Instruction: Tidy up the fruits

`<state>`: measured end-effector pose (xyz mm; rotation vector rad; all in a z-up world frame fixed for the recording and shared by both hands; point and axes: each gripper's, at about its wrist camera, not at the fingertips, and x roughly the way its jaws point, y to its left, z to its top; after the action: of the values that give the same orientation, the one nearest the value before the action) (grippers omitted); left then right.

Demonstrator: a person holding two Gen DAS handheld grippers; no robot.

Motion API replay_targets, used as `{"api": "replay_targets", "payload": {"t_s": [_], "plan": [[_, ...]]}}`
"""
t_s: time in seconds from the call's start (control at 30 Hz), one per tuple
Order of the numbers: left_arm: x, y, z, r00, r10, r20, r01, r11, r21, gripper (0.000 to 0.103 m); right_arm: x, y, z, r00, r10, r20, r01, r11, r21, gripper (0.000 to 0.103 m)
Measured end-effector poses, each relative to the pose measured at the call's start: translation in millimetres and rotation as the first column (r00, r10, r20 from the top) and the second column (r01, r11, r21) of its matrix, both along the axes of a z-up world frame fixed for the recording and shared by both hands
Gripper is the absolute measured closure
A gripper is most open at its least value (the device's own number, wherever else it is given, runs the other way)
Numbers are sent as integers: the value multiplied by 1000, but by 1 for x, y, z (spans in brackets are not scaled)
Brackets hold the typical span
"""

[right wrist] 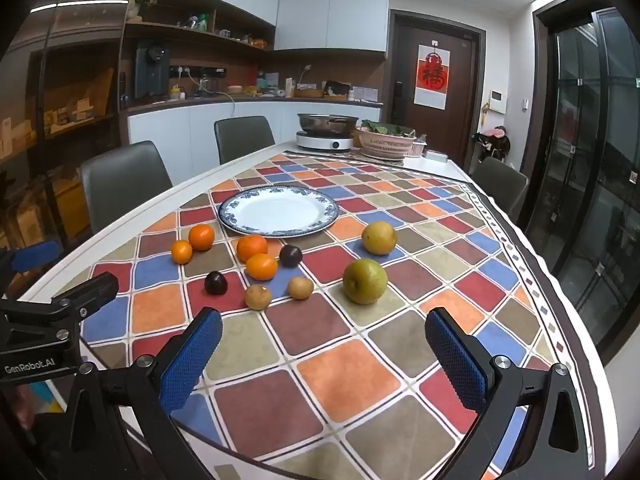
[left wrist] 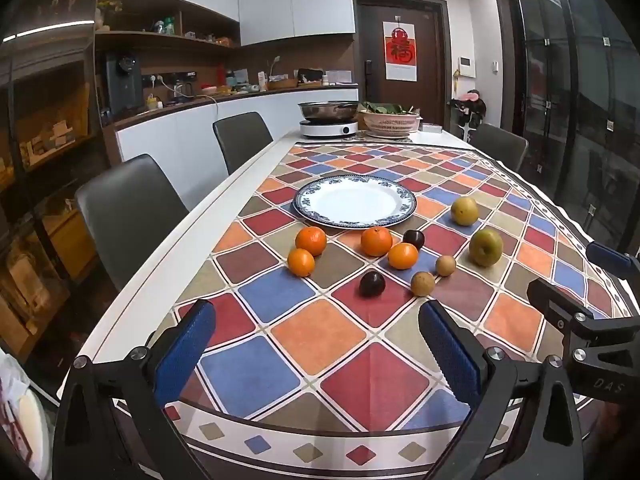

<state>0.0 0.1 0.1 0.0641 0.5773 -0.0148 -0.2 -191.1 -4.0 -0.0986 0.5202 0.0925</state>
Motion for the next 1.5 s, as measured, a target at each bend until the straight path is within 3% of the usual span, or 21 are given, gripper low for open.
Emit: {"api": "replay_targets", "payload": {"t_s": [1.5], "plan": [[-3,2,2,1000,-1,13,1,1000,-1,0,-1,0,0,1000,0,-2,0,1000,-7,1]]}}
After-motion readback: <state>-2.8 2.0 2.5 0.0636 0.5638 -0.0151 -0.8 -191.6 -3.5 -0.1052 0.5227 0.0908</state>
